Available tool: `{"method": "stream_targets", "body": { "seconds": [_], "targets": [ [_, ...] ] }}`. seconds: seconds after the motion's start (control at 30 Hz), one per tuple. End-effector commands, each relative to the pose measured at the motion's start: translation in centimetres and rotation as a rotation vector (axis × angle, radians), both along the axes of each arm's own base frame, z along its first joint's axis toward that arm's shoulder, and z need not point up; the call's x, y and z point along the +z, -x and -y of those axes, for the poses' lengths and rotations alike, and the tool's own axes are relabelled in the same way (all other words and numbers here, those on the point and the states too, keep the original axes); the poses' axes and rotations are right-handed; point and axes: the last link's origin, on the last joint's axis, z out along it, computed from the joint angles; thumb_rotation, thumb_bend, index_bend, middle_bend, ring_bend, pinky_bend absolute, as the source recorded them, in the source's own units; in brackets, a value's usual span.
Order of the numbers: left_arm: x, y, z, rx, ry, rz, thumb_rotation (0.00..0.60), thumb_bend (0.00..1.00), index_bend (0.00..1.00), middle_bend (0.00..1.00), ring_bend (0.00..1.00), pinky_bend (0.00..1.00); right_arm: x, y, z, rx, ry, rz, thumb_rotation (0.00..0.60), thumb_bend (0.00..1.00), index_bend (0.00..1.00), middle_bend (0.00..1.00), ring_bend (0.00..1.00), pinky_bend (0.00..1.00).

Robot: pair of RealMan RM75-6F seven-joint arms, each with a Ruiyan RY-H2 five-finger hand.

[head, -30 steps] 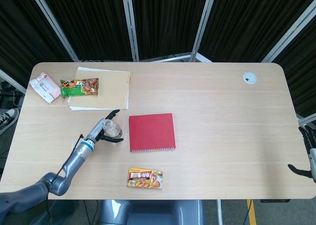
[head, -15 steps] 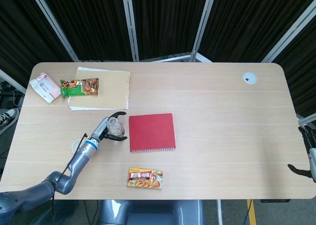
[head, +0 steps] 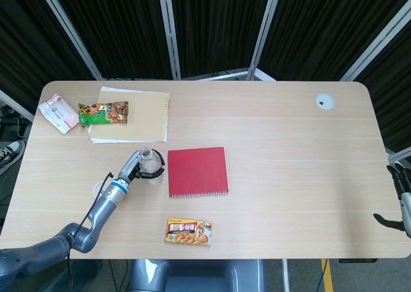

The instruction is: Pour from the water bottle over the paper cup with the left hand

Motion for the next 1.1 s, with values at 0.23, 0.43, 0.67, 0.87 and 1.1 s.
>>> {"method": "stream_targets", "body": {
  "seconds": [0.23,0.43,0.67,0.87,1.1],
  "targets": [
    [5.1,-2.2,-0.9,-0.092,-0.055,0.053,0.600,0.46,0.55,0.50,0.34,0.33,0.2,0.0,-0.2,-0.002,0.003,0.005,0.600,0.00,0.00,0.00,0.00,0.00],
    [11.2,-1.8,-2.0,-0.153,-0.116,-0.072,0.600,0.46,0.55,0.50,0.34,0.33,0.5,0.0,-0.5,-0.002,0.012,0.007,0.600,0.00,0.00,0.00,0.00,0.00],
    [16.1,3.1,-1.2,-0.144,-0.113,-0.332,0.600,0.46,0.55,0.50,0.34,0.33,0.8,0.1,-1.0,-0.004,0.025,0.003,0.600,0.00,0.00,0.00,0.00,0.00],
    [16.9,9.9,0.6,-0.156,-0.045,-0.620,0.600,0.46,0.55,0.50,0.34,0.33,1.0,-0.1,-1.4,-0.002,0.040,-0.005,0.600,0.00,0.00,0.00,0.00,0.00],
    [16.7,13.4,1.0,-0.171,-0.027,-0.752,0.600,0.46,0.55,0.50,0.34,0.33,0.6,-0.2,-1.6,-0.009,0.035,-0.009,0.600,0.00,0.00,0.00,0.00,0.00]
  ]
}}
